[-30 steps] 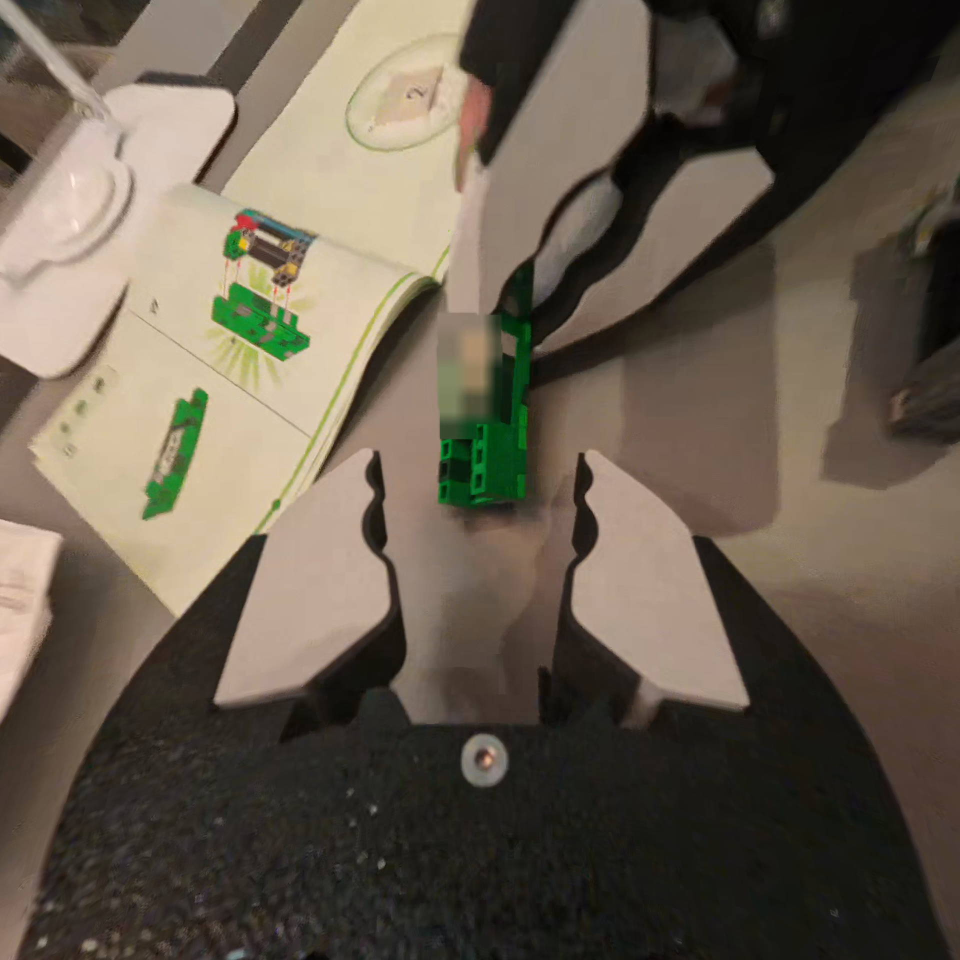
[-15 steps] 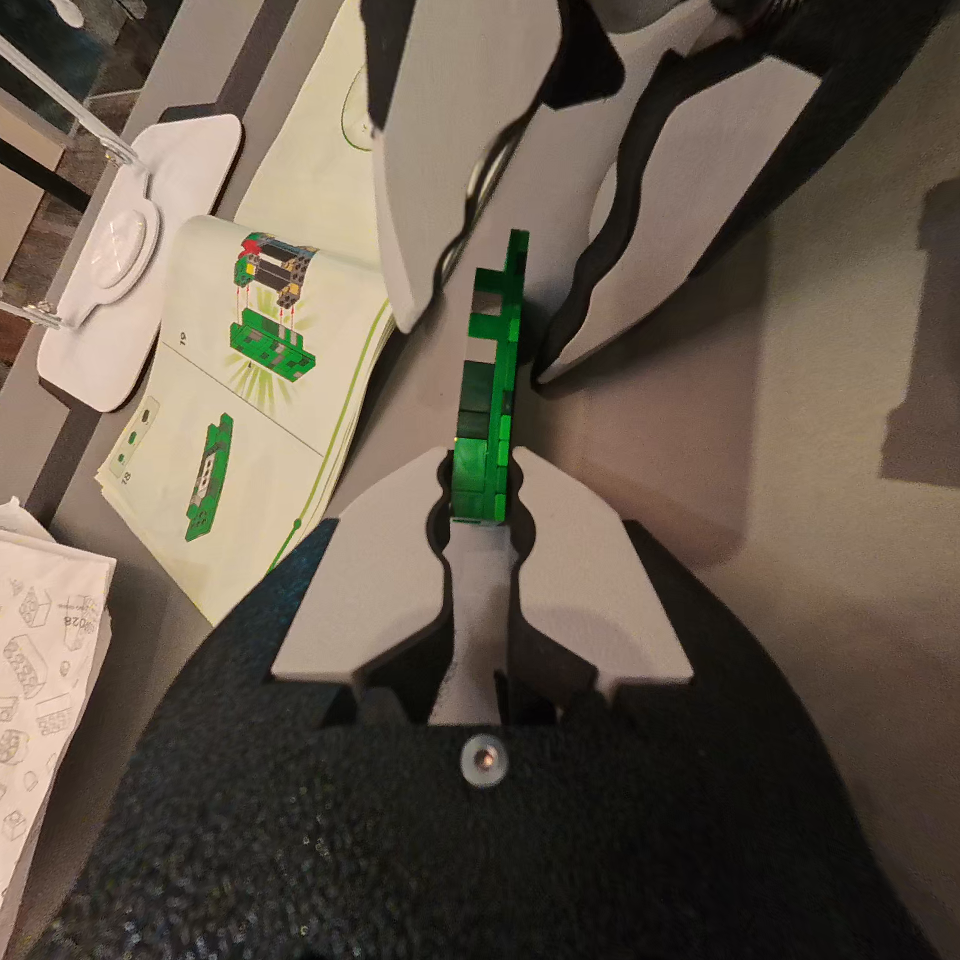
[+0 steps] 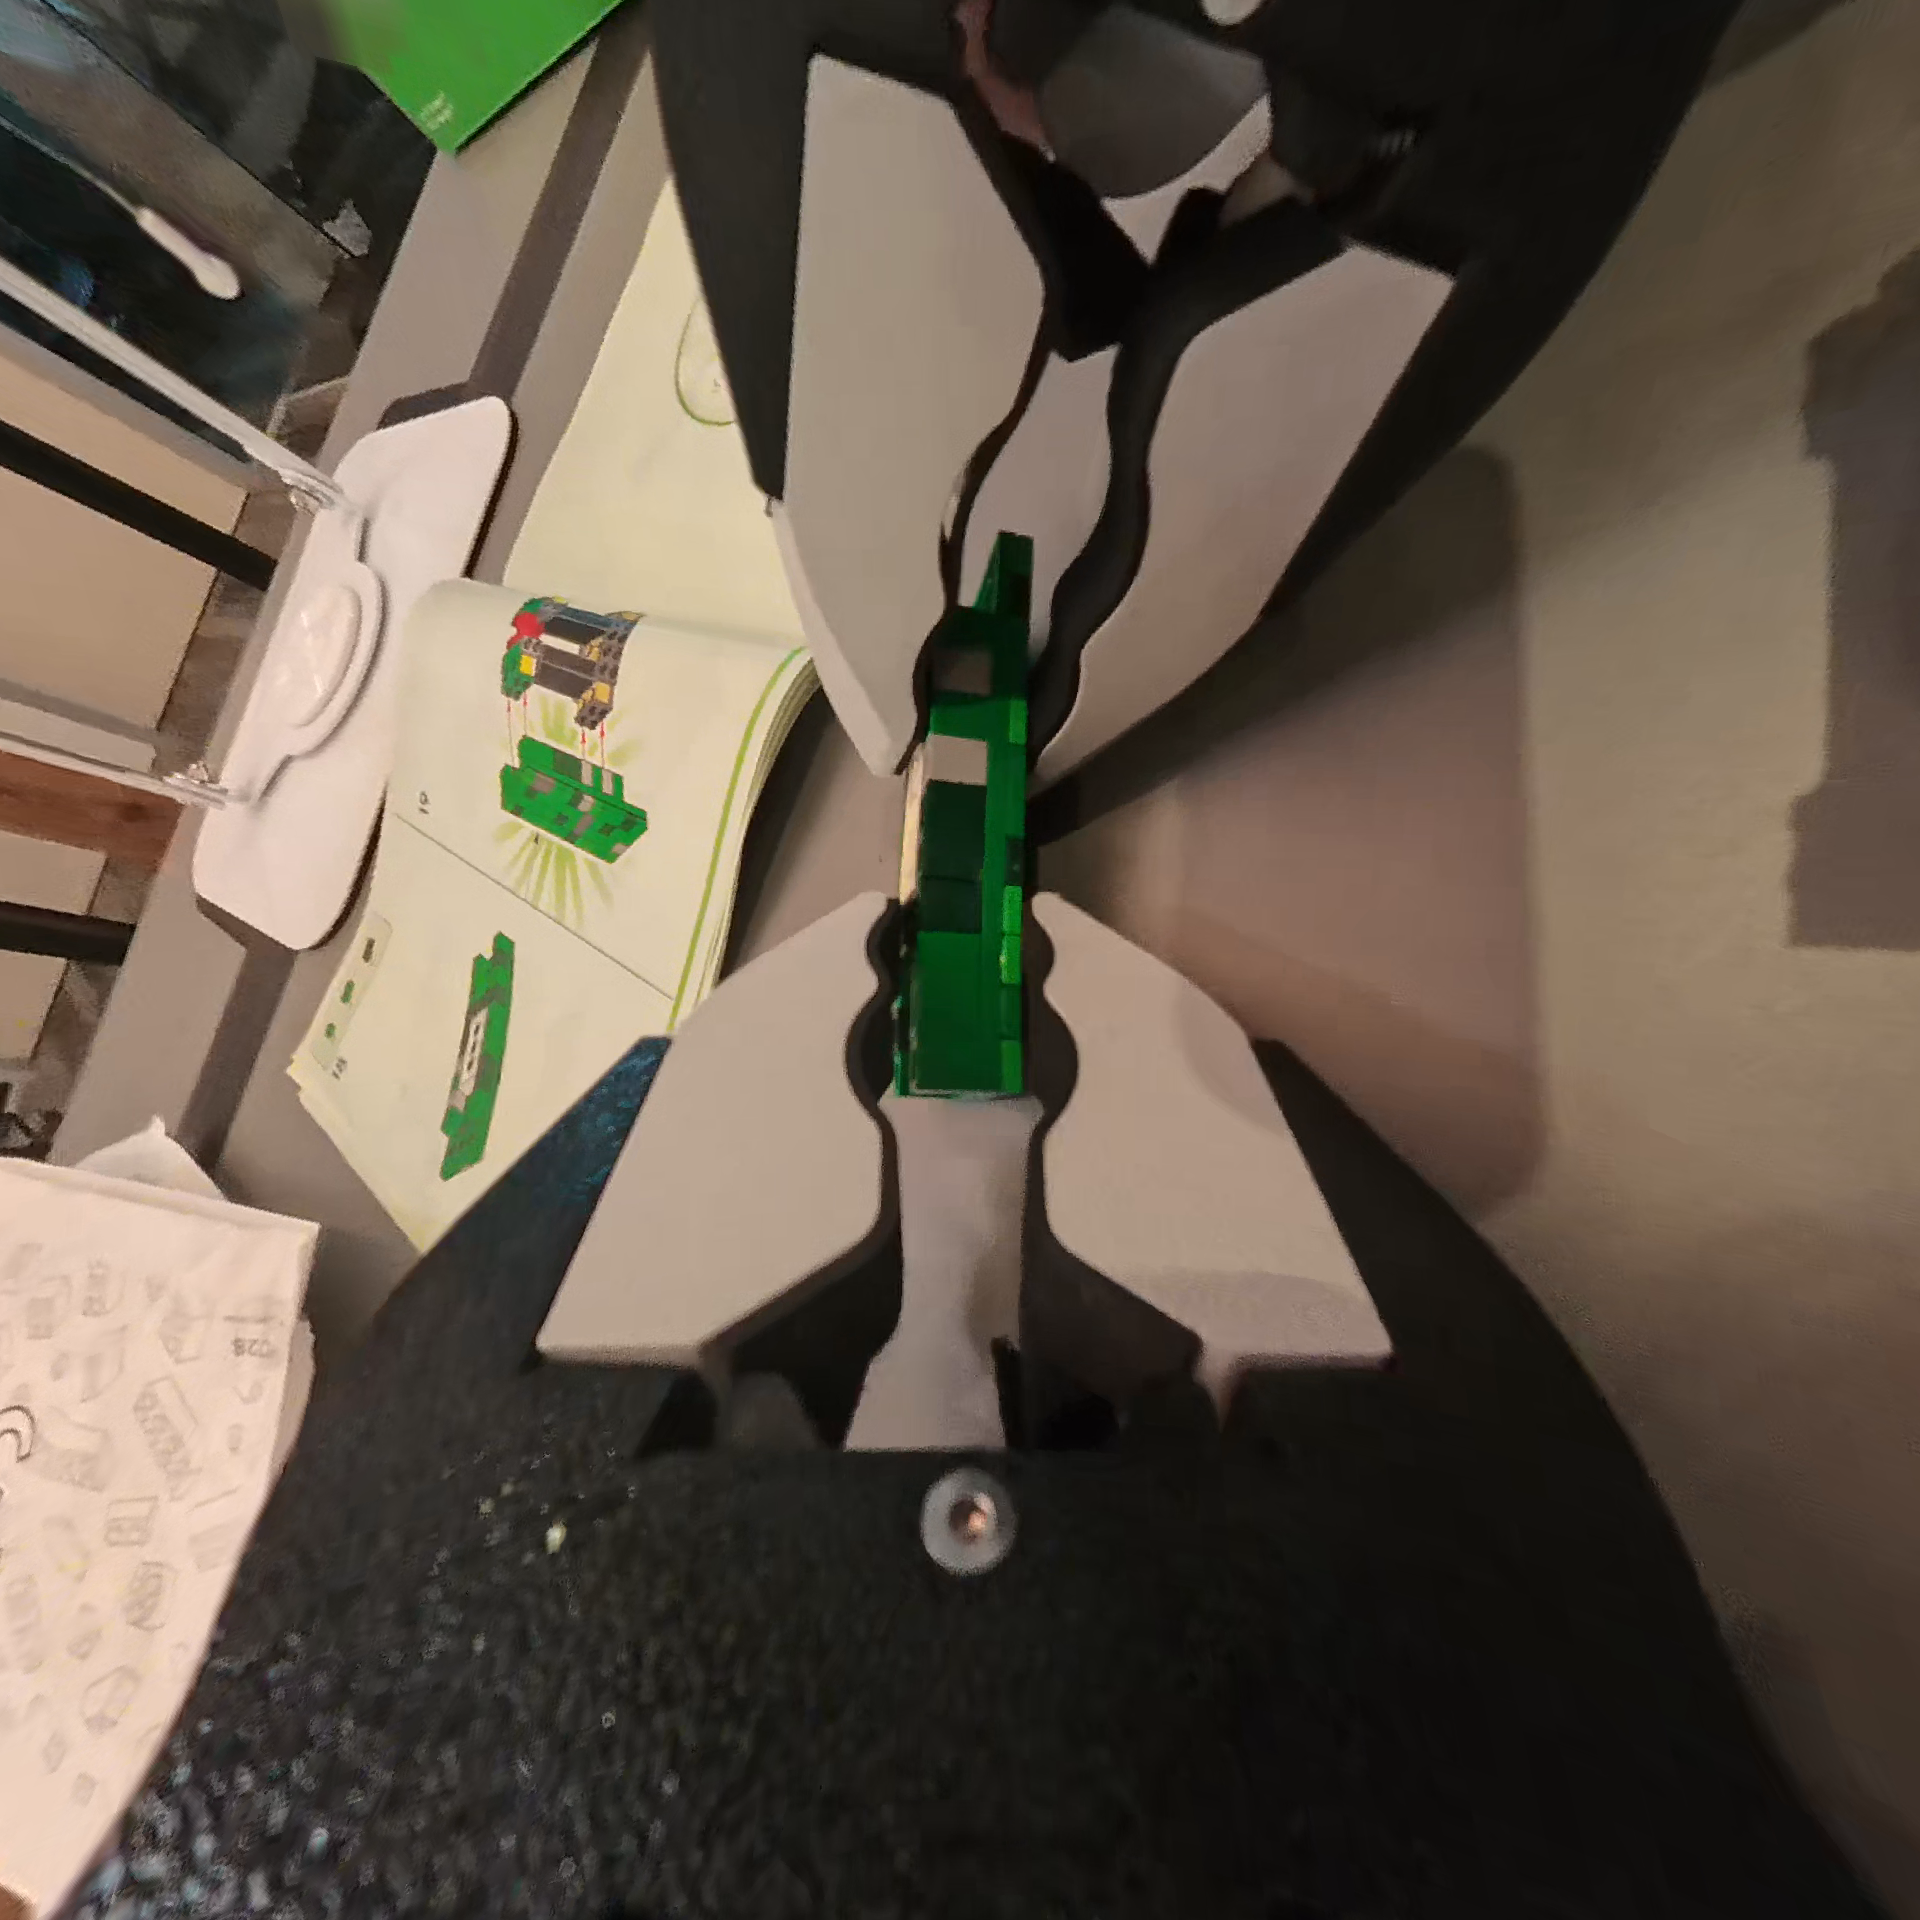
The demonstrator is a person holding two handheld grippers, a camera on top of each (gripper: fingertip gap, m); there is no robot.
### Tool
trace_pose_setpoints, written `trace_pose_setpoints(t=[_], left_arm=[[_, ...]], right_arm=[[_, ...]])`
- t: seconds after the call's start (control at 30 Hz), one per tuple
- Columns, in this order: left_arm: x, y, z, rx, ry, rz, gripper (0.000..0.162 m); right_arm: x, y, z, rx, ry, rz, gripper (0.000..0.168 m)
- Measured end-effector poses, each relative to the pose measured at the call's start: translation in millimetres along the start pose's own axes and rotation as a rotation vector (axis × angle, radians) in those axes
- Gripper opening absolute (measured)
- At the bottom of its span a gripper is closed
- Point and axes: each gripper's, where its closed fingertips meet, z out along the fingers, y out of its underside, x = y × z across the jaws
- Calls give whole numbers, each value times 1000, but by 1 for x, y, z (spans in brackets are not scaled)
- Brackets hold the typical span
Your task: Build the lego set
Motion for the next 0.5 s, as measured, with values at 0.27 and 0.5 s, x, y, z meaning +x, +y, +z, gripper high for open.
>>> trace_pose_setpoints(t=[0.27,0.5], left_arm=[[1,0,-1,-20,-7,79,17],[-12,2,-1,-26,-113,-15,46]], right_arm=[[-3,0,-2,-17,-41,7,18],[1,-1,-4,0,-17,25,17]])
